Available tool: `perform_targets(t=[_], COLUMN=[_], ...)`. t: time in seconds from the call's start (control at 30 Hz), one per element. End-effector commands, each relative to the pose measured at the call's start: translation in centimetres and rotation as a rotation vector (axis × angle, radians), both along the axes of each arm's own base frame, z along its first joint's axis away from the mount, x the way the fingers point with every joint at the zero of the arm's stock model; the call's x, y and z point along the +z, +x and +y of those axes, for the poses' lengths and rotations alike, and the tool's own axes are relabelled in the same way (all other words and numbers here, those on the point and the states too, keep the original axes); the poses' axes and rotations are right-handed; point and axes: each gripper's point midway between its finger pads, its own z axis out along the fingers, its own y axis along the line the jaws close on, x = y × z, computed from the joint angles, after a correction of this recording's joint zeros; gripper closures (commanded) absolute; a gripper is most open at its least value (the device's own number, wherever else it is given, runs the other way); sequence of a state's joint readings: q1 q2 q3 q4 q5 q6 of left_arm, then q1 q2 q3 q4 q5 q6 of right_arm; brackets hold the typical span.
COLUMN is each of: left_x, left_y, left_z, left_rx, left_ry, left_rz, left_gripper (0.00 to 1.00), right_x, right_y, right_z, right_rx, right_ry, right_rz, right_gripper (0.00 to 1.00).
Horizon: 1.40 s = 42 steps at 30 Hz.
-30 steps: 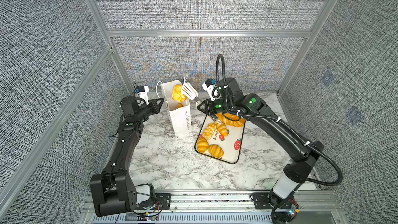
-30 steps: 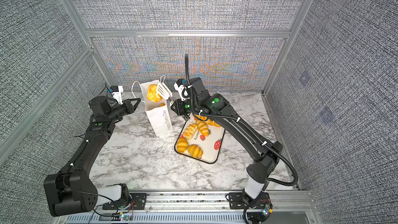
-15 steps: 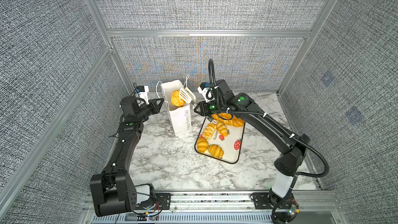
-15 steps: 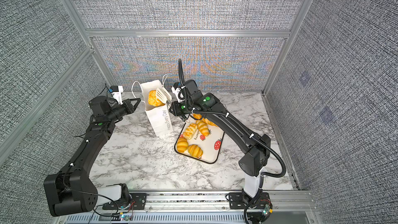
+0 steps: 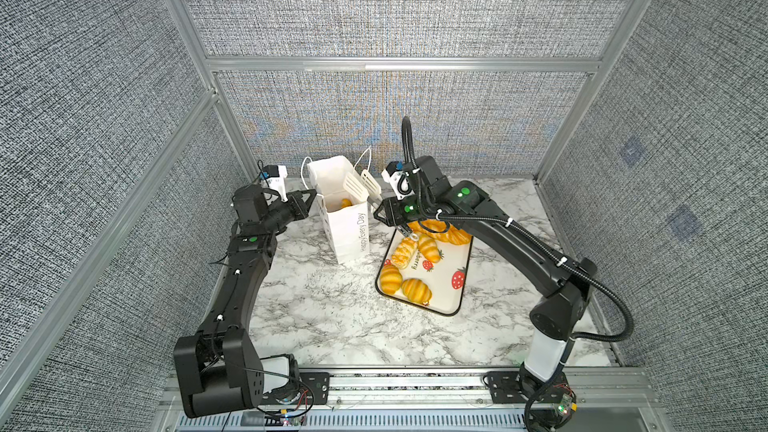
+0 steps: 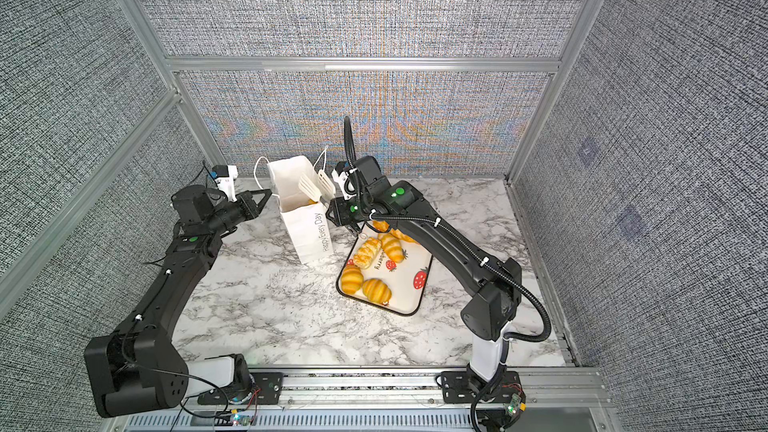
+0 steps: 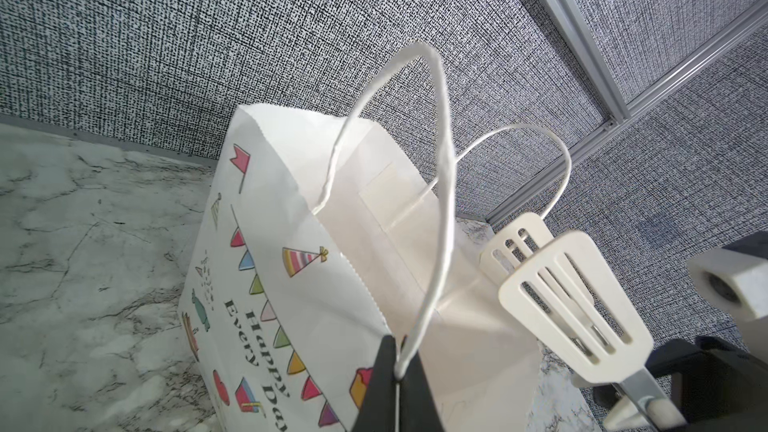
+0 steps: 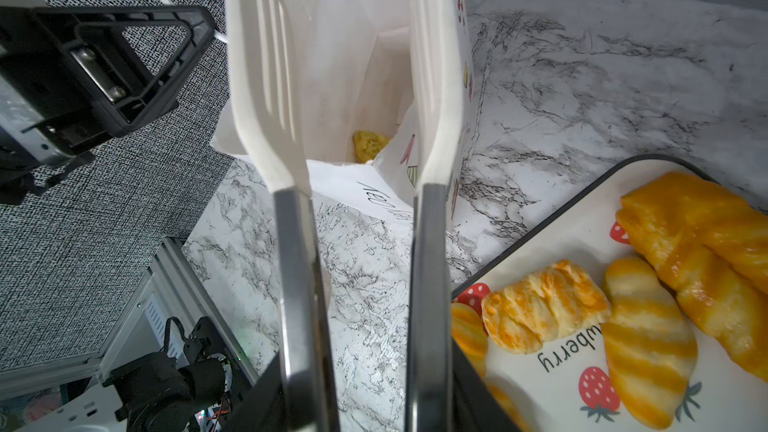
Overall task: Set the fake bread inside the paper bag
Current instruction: 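Lower the puff pastry into the bag and open the tongs, then withdraw the tongs from the bag and lower them over the tray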
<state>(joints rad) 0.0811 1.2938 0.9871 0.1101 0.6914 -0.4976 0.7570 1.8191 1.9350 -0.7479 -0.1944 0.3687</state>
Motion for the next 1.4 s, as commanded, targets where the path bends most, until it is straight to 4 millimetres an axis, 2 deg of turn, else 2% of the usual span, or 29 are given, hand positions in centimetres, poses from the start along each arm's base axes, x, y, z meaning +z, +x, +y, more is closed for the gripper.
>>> perform_targets(t=[0.0, 0.43, 0.67, 0.93, 1.2, 1.37], left_x=[0.6, 0.7, 0.6, 0.5, 0.5, 0.4], left_y=[0.0, 0.0, 0.0, 0.0, 0.1, 0.1], left_z=[-0.2, -0.1, -0.1, -0.2, -0.1, -0.1], left_rx=[-0.014, -0.013, -0.012, -0.015, -0.012, -0.011], left_ry=[0.006, 0.006, 0.002, -0.001, 0.000, 0.001], left_rz=[-0.034, -0.036, -0.034, -0.032, -0.032, -0.028], left_gripper=[1.00, 1.00, 1.00, 1.00, 1.00, 1.00], right_x=[1.2, 3.9, 3.9, 1.8, -2.1, -4.4], right_y=[0.1, -0.8, -1.7, -2.9, -3.9, -4.7], right_z=[0.0, -1.9, -3.5, -5.7, -8.6, -9.7], right_rx=[-0.002, -0.034, -0.065, -0.109, -0.181, -0.240], right_ry=[0.025, 0.039, 0.027, -0.007, -0.031, -0.015], right_rz=[-0.036, -0.093, -0.098, -0.064, 0.019, 0.109], right_gripper=[0.55, 0.55, 0.55, 0.55, 0.55, 0.55])
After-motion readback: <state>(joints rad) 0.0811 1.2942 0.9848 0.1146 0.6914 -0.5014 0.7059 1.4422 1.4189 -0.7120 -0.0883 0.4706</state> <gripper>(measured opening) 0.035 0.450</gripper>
